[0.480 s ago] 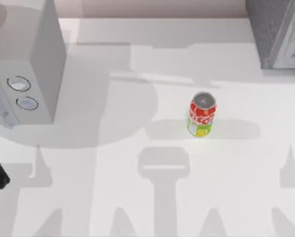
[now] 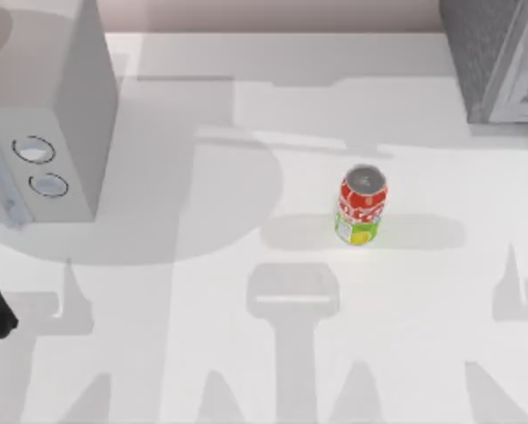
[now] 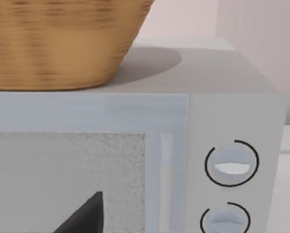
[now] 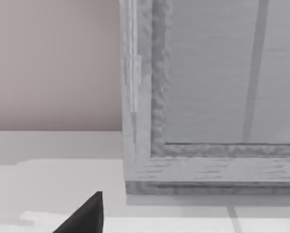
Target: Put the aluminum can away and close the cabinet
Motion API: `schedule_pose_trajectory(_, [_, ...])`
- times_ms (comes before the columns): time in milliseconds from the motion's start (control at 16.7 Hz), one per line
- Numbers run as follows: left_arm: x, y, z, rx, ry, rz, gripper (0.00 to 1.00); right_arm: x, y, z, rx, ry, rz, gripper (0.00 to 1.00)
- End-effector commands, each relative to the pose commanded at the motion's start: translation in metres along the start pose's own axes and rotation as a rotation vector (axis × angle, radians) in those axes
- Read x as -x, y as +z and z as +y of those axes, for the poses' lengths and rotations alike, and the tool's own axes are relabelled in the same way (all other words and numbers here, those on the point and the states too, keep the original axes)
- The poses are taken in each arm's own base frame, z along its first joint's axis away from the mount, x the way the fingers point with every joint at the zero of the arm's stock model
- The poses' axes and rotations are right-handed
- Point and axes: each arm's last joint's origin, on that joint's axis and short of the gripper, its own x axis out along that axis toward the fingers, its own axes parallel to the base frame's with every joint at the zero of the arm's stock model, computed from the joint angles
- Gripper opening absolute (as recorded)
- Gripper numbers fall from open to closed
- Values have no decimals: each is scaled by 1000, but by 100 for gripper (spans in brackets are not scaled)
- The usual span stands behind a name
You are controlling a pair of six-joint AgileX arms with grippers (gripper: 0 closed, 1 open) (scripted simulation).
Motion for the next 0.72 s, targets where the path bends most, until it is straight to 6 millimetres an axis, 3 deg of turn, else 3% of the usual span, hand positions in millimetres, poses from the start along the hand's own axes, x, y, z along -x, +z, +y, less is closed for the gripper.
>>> schedule_pose_trajectory(420, [0,0,0,0,0,0,100,-52,27,33,6,-5,-2,100])
schedule_pose_trajectory(720, [0,0,0,0,0,0,100,-103,13,87,9,-6,-6,100])
